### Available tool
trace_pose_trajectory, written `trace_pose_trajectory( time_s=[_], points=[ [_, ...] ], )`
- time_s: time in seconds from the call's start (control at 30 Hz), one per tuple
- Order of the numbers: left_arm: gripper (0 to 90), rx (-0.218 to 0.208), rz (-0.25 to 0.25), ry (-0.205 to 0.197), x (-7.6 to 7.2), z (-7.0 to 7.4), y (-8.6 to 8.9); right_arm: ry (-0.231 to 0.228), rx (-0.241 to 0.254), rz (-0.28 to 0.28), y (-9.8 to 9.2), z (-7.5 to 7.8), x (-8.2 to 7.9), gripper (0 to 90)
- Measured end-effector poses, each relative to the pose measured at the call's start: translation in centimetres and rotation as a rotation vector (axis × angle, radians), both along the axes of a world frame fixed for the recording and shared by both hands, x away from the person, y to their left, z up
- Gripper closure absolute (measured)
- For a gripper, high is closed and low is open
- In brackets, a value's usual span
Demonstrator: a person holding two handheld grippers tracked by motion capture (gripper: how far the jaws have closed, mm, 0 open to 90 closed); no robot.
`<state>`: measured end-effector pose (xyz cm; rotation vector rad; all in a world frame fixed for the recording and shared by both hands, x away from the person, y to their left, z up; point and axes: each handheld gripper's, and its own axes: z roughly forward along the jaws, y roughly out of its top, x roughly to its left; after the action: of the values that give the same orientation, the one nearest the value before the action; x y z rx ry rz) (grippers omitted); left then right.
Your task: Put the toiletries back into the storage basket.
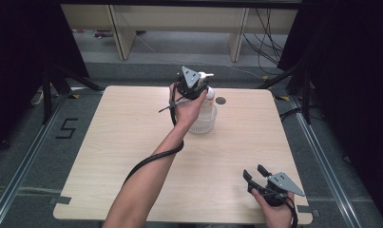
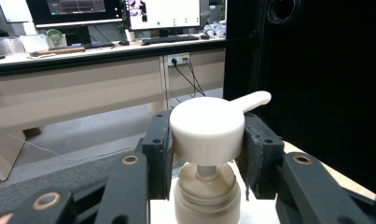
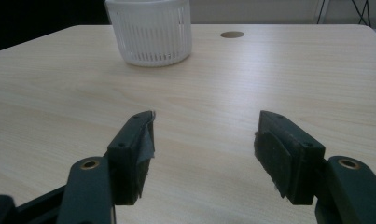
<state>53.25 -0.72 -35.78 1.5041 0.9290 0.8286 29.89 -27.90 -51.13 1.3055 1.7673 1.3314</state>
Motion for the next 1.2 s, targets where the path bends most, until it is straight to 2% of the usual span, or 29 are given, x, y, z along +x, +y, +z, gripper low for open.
trace_pose_trajectory(
  time_s=[0.07, 0.27, 0.3, 0.4, 0.47, 0.53, 0.67, 0.73, 0.77, 0.83, 1.0, 1.03, 1.2],
  points=[
    [59.0, 0.012, 0.007, 0.0, 0.1, -0.2, 0.1, -0.023, -0.027, -0.003, -0.19, -0.01, 0.09, 37.8],
    [59.0, 0.009, 0.008, 0.009, 0.17, -0.67, 0.1, -0.004, -0.002, 0.01, -0.03, -0.01, 0.1, 37.8],
    [59.0, 0.006, 0.01, 0.01, 0.21, -0.67, 0.17, -0.004, -0.015, -0.001, -0.13, 0.06, -0.01, 37.8],
    [59.0, 0.006, 0.008, 0.012, 0.26, -0.69, 0.23, -0.005, -0.014, -0.003, -0.13, 0.06, -0.01, 37.8],
    [58.9, 0.004, 0.008, 0.013, 0.28, -0.69, 0.25, -0.027, -0.033, -0.008, -0.18, -0.06, 0.13, 37.8],
    [58.8, 0.004, 0.009, 0.012, 0.29, -0.72, 0.29, -0.013, -0.016, -0.001, -0.07, -0.03, 0.06, 37.8],
    [58.4, 0.01, 0.01, 0.021, 0.43, -0.6, 0.48, -0.024, -0.029, 0.0, -0.09, -0.08, 0.13, 37.7],
    [58.0, 0.007, 0.014, 0.022, 0.45, -0.6, 0.52, -0.012, -0.01, 0.004, 0.02, -0.08, 0.08, 37.7],
    [56.1, 0.005, 0.017, 0.018, 0.47, -0.6, 0.6, 0.012, 0.015, 0.004, 0.19, -0.08, -0.05, 37.5],
    [54.6, 0.003, 0.021, 0.023, 0.45, -0.56, 0.72, 0.018, 0.018, 0.004, 0.2, -0.05, -0.08, 37.5],
    [45.0, -0.008, 0.015, 0.027, 0.17, -0.52, 0.85, 0.014, 0.008, -0.002, 0.25, -0.11, -0.05, 37.4],
    [43.3, -0.008, 0.014, 0.029, 0.13, -0.52, 0.85, 0.006, -0.012, 0.009, 0.12, -0.12, 0.05, 37.3],
    [36.2, -0.01, 0.008, 0.03, -0.21, -0.44, 0.94, 0.01, 0.004, 0.009, 0.23, -0.14, 0.03, 37.1]
  ],
)
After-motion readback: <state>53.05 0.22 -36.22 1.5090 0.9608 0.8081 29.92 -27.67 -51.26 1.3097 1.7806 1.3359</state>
